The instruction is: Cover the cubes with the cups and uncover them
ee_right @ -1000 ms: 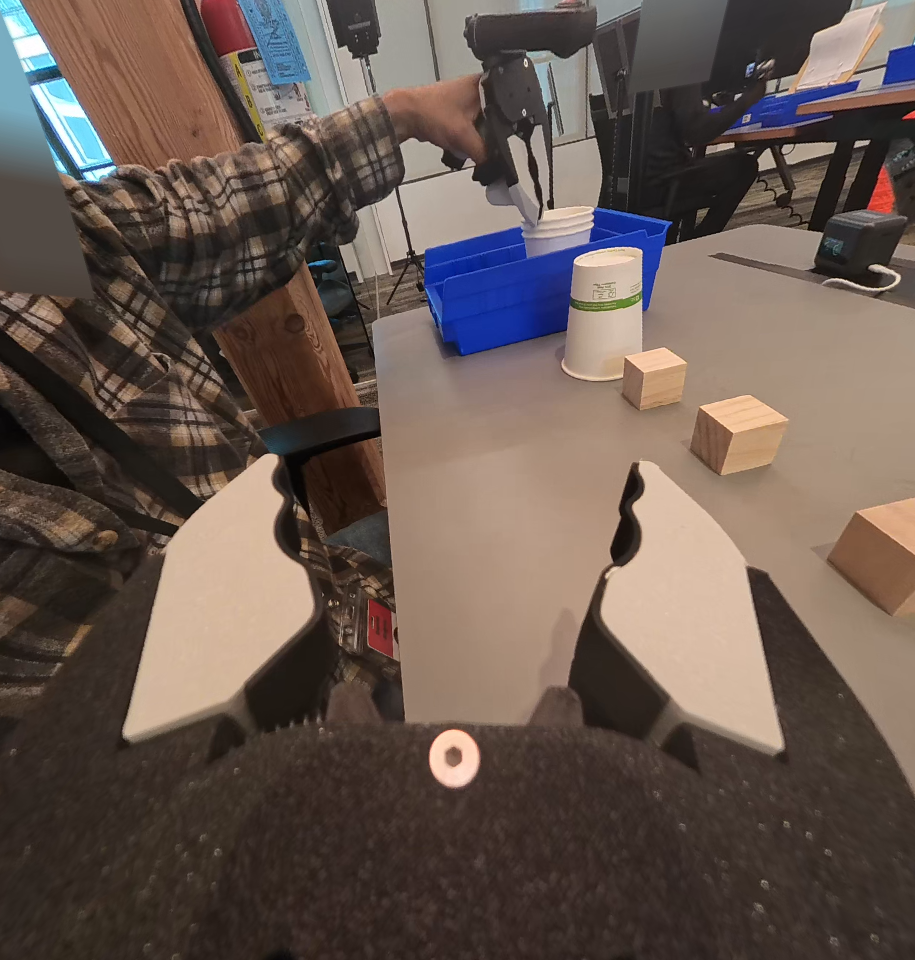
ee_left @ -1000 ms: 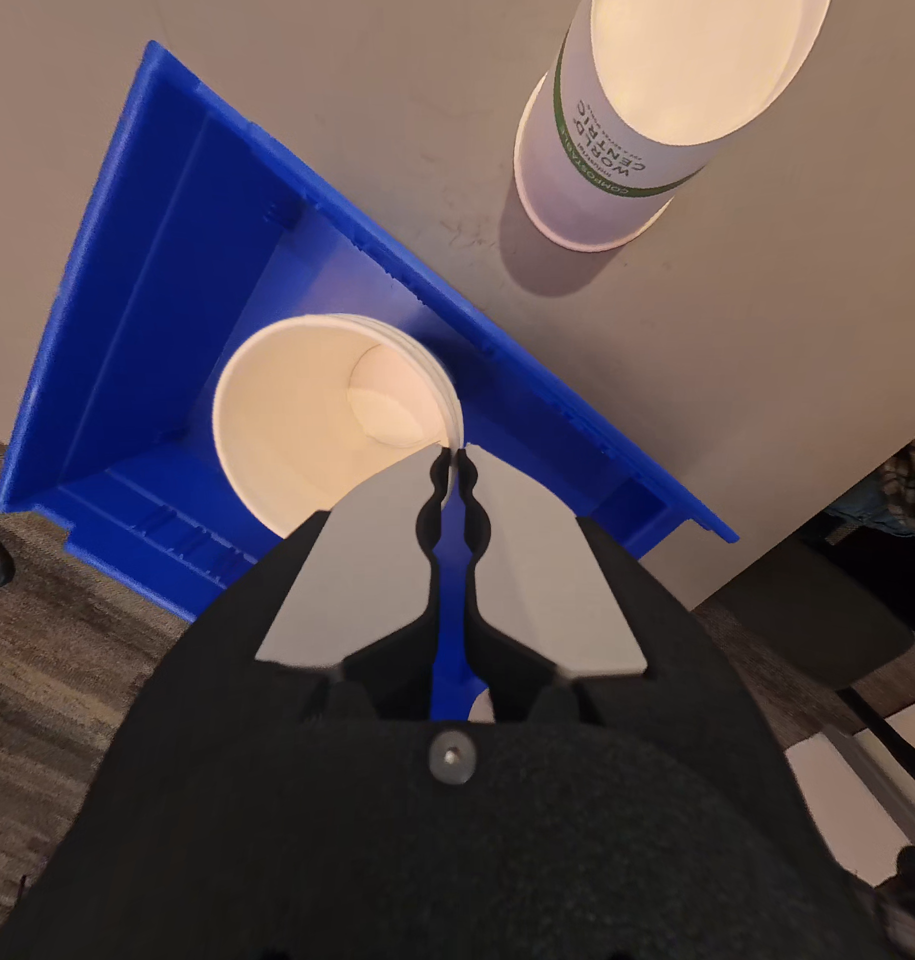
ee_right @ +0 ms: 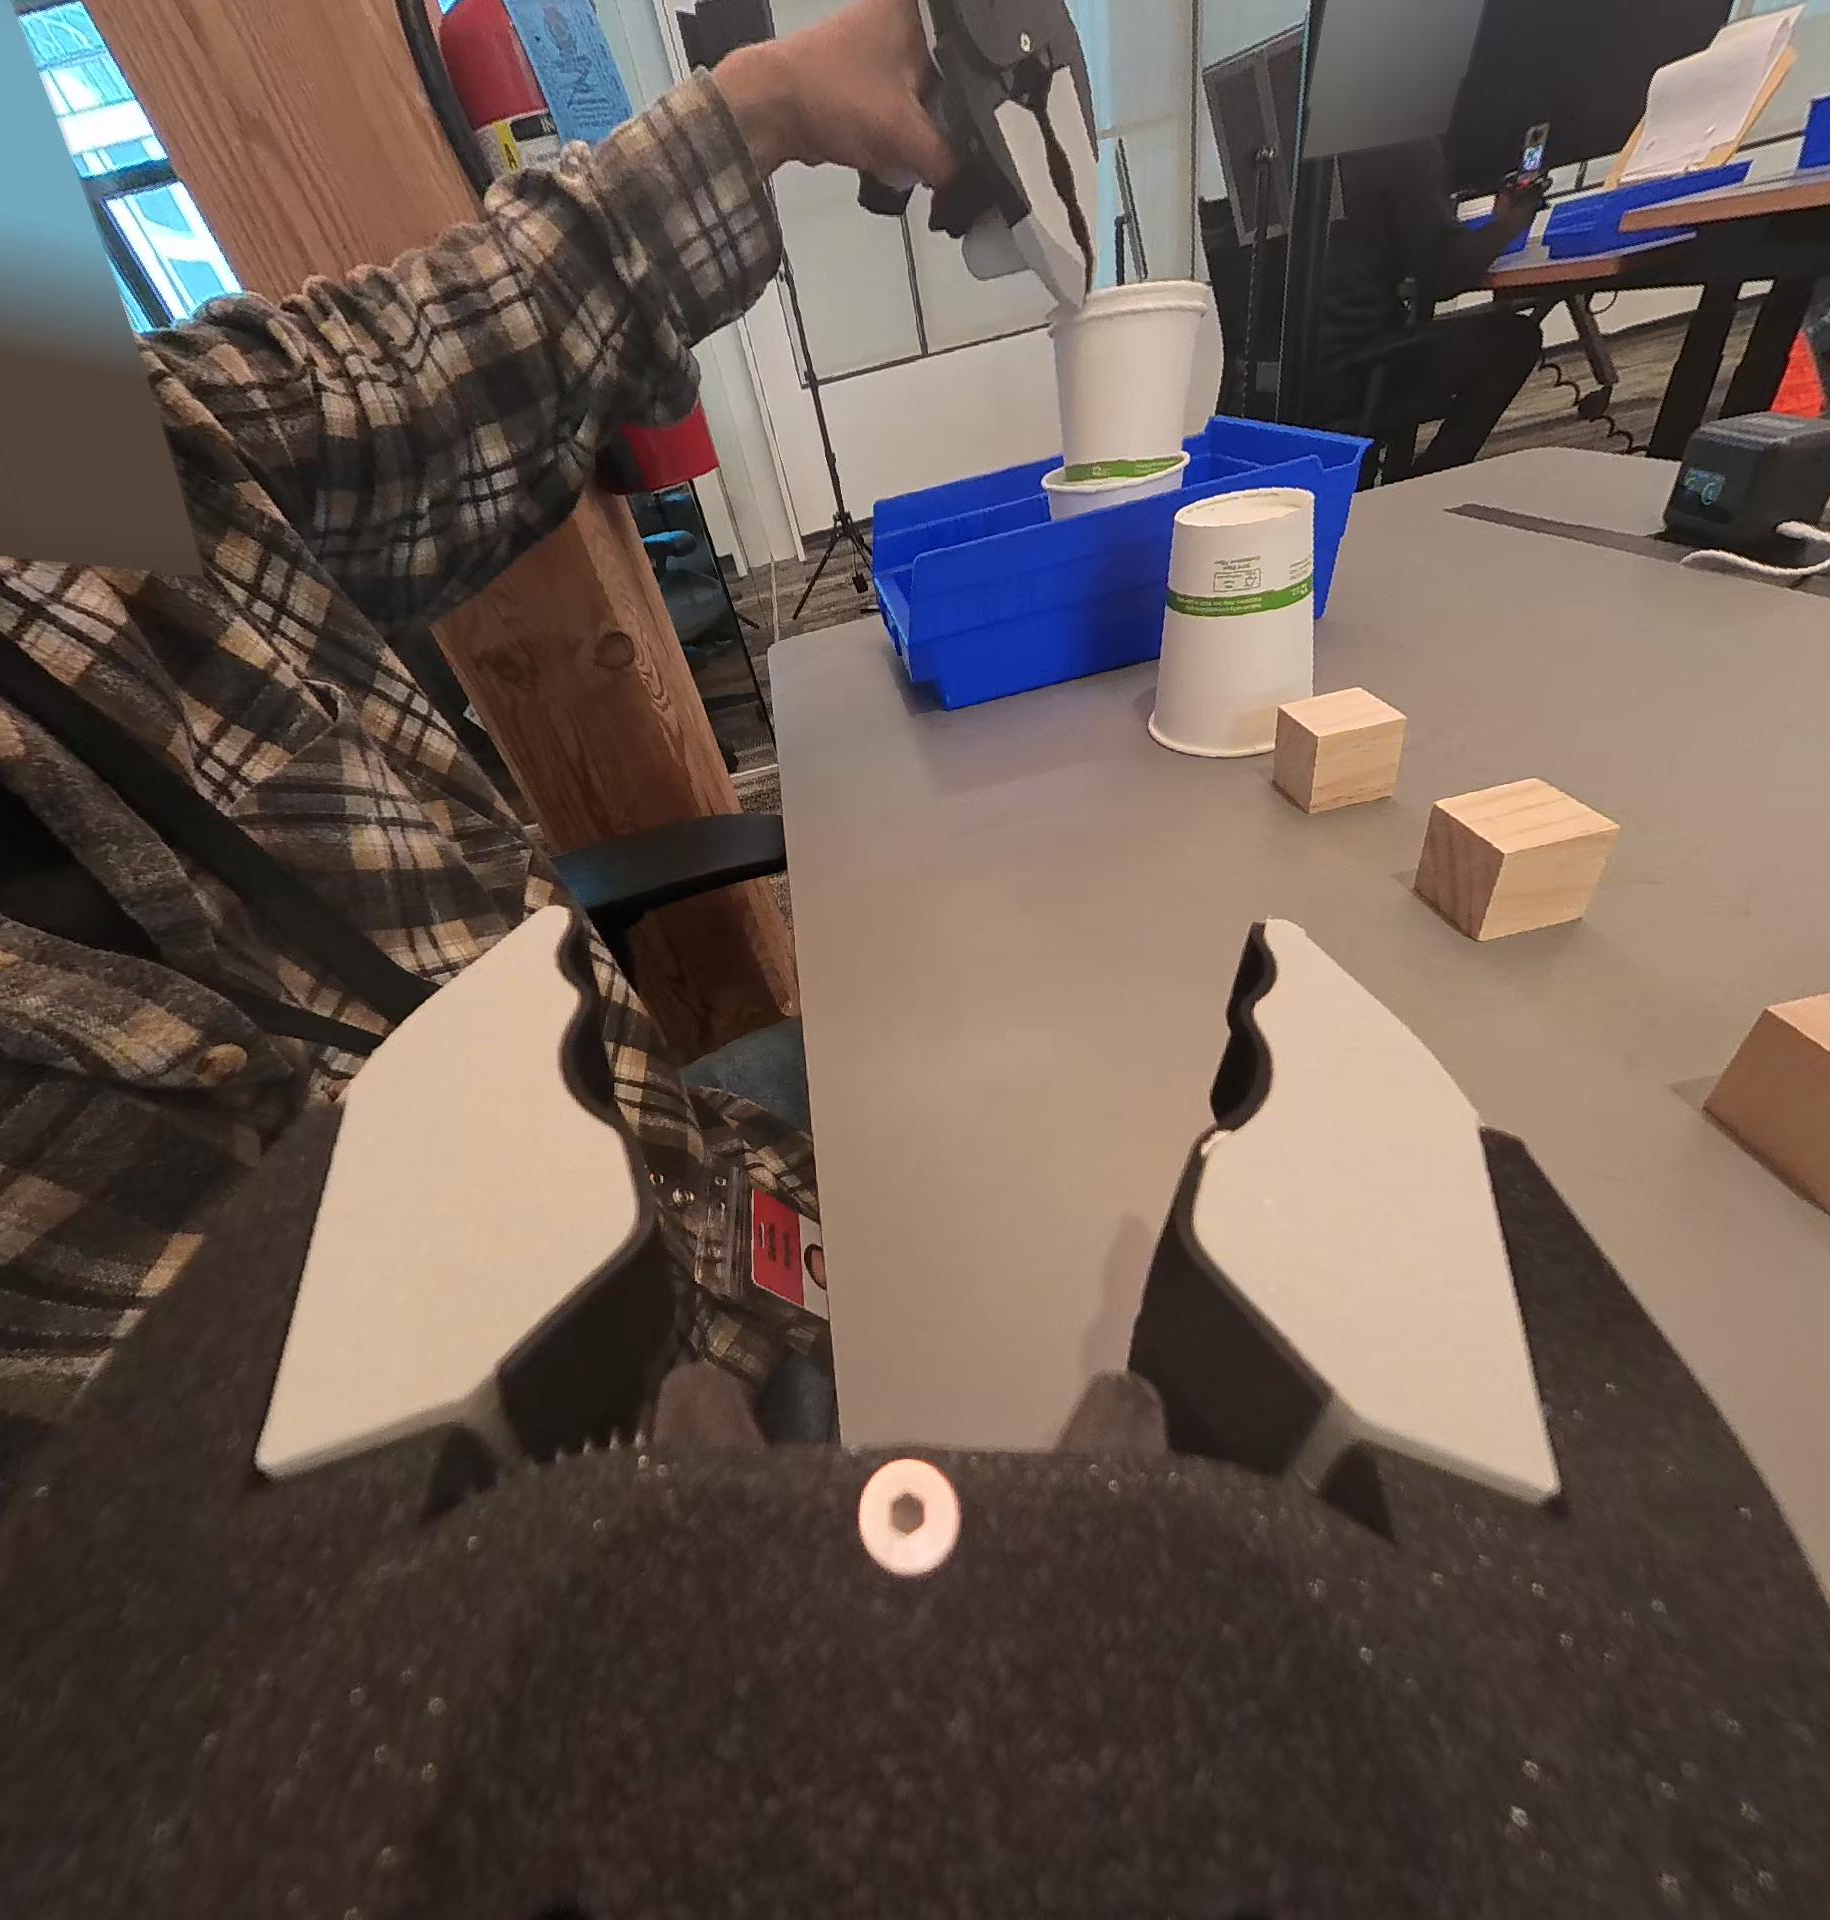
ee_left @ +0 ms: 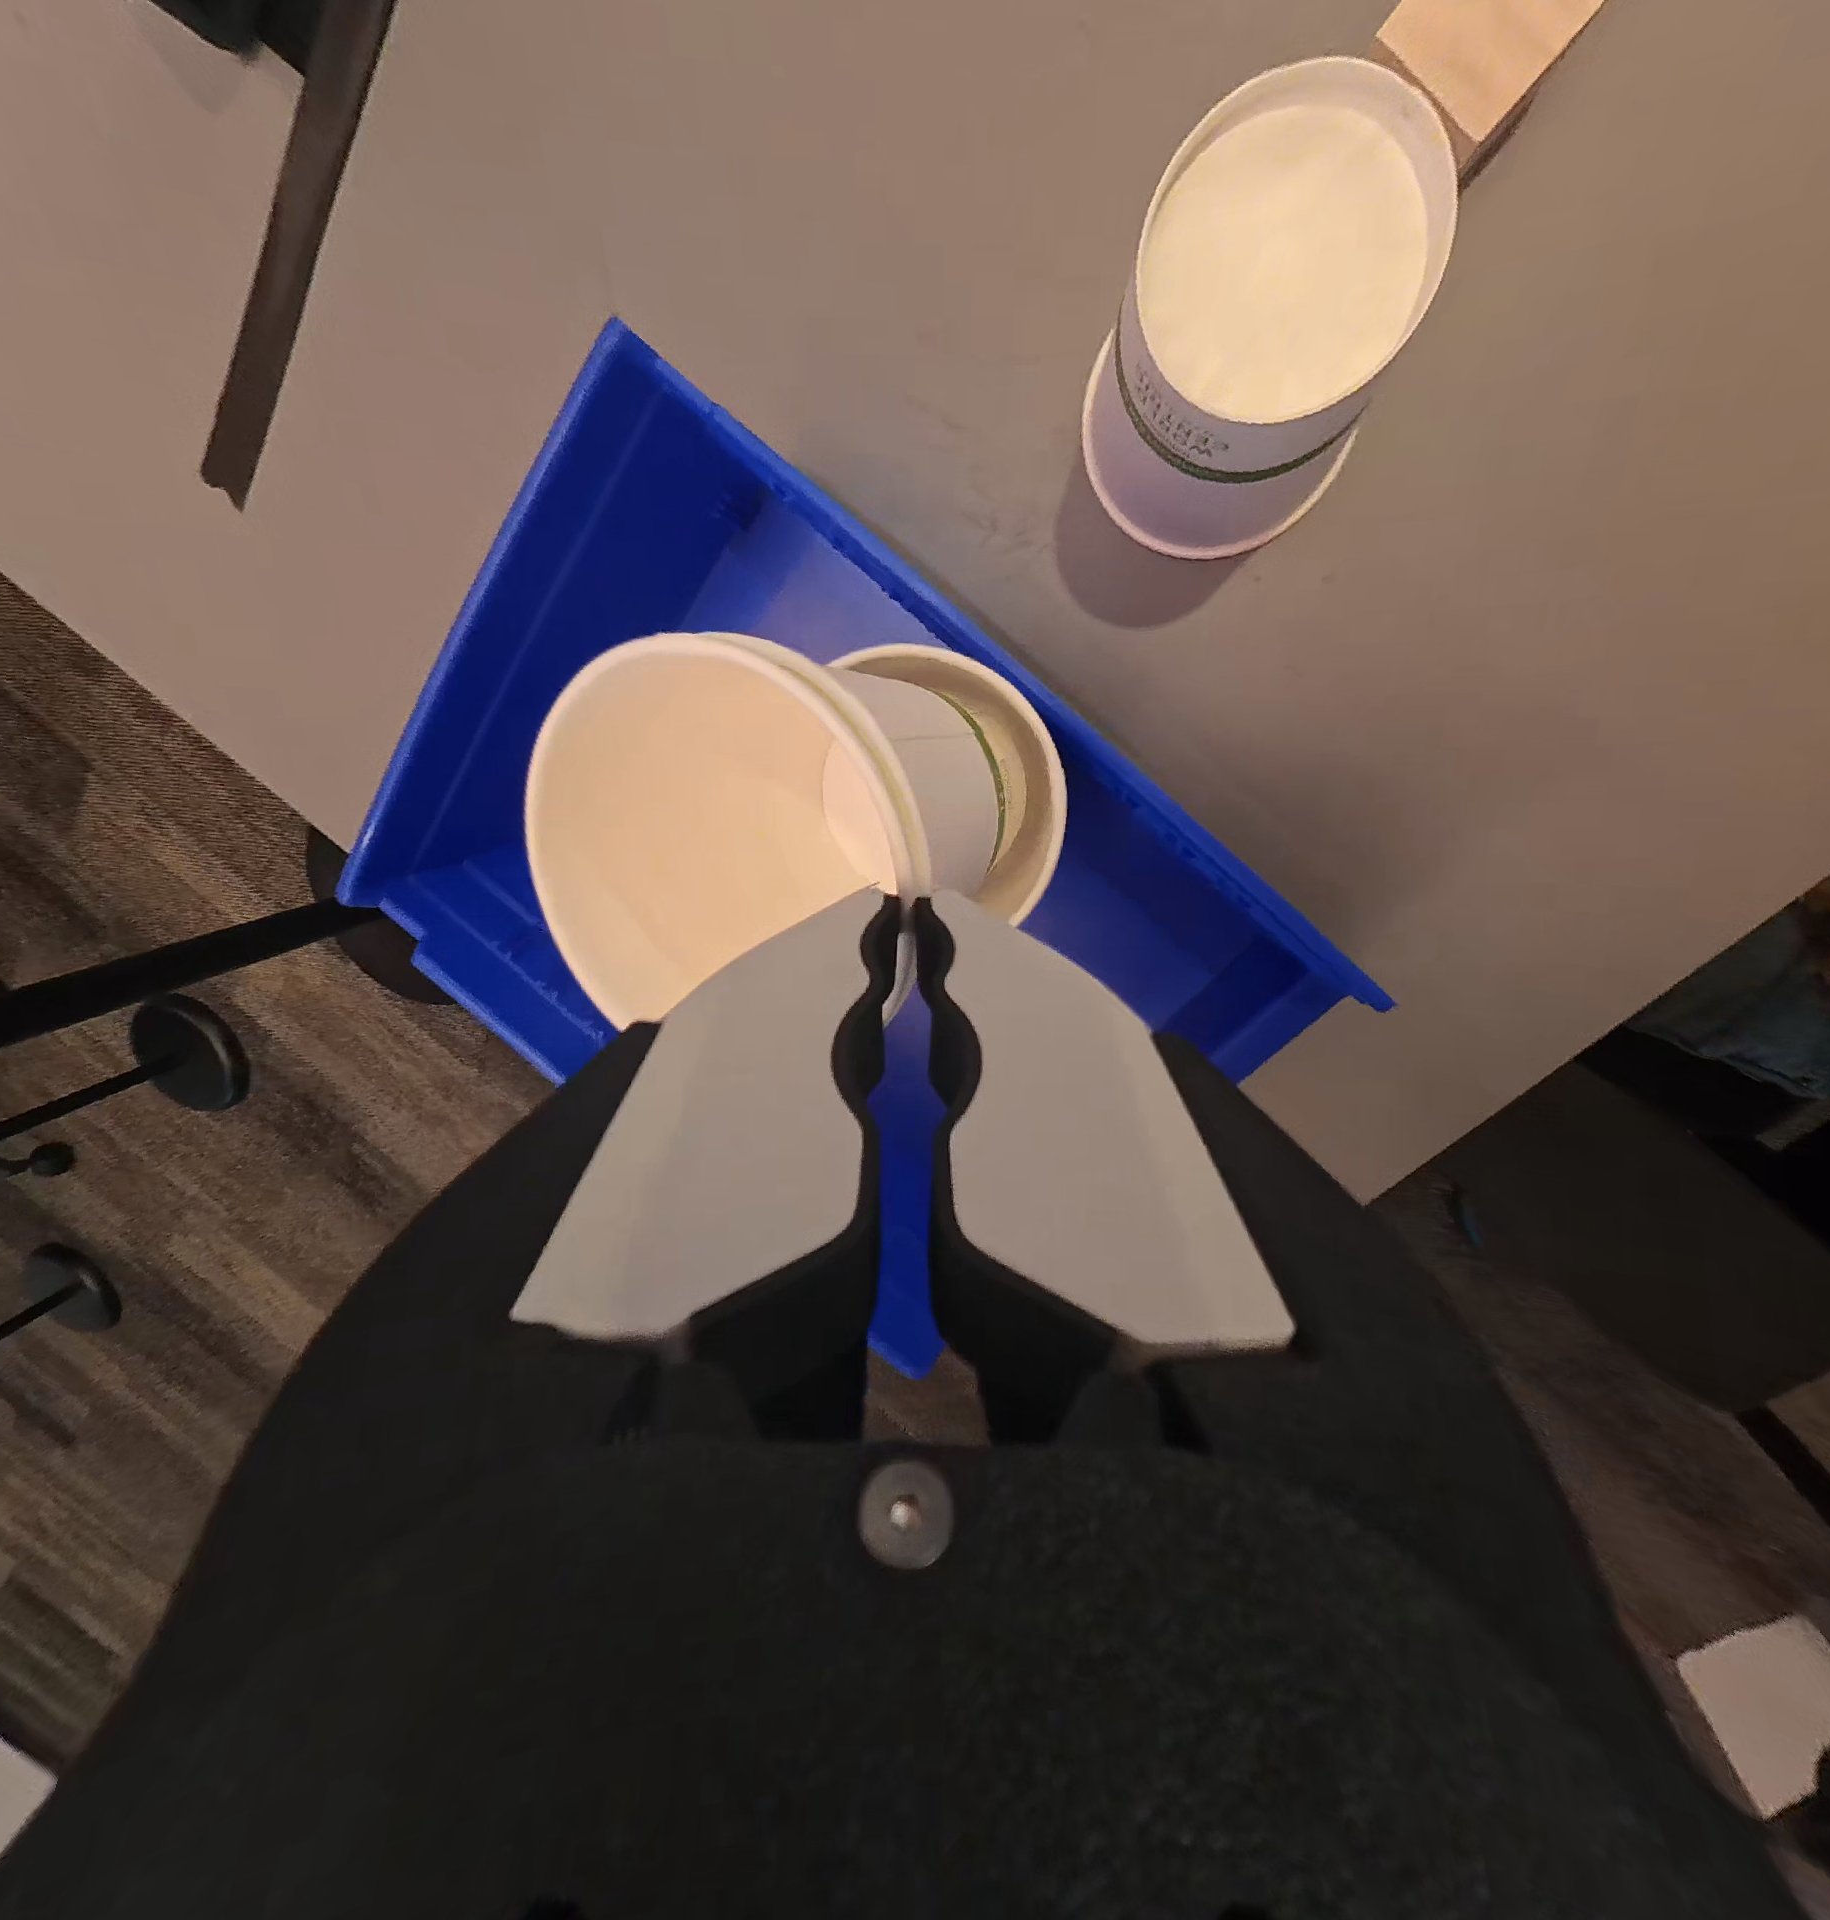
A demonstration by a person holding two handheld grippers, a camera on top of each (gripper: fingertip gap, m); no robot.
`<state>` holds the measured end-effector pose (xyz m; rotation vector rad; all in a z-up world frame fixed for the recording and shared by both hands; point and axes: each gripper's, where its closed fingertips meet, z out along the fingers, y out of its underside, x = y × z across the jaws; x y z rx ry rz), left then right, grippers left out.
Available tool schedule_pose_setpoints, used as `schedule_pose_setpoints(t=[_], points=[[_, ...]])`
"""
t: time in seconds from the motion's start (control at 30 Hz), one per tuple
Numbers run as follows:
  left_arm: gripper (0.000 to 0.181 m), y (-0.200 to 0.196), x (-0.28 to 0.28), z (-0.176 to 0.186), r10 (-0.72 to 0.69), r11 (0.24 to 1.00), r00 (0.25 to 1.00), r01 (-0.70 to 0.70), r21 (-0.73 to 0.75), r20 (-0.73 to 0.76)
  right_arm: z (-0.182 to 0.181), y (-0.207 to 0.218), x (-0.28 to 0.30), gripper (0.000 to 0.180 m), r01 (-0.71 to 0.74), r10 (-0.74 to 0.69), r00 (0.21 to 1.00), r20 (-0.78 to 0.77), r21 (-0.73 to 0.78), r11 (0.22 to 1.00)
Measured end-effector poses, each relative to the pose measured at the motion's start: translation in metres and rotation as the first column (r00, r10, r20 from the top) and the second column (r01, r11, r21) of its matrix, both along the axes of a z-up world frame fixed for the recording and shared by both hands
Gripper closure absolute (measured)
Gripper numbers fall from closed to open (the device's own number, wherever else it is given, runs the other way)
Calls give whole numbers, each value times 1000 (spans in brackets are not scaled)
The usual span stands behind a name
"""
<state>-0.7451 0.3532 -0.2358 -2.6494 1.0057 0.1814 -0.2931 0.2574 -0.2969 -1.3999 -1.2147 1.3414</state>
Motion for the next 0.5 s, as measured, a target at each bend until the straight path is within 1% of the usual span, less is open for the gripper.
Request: schedule_pose_setpoints(t=[0.07, 0.17, 0.3, 0.5], points=[[178, 0, 1, -9, -2, 1000, 1000, 2, -5, -24, -1, -1, -1, 66, -5, 5, 1000, -3, -2, 1000], [178, -3, 2, -33, -7, 999, 999, 4, -50, -50, -2, -3, -2, 66, -11, 11, 1000, 1, -1, 1000], [178, -10, 5, -59, -14, 994, 1000, 12, -110, -21, -2, -5, 0, 66, -15, 15, 1000, 14, 2, 1000], [178, -16, 10, -67, -11, 988, 999, 16, -156, 34, 0, -4, 0, 66, -15, 15, 1000, 10, 3, 1000]])
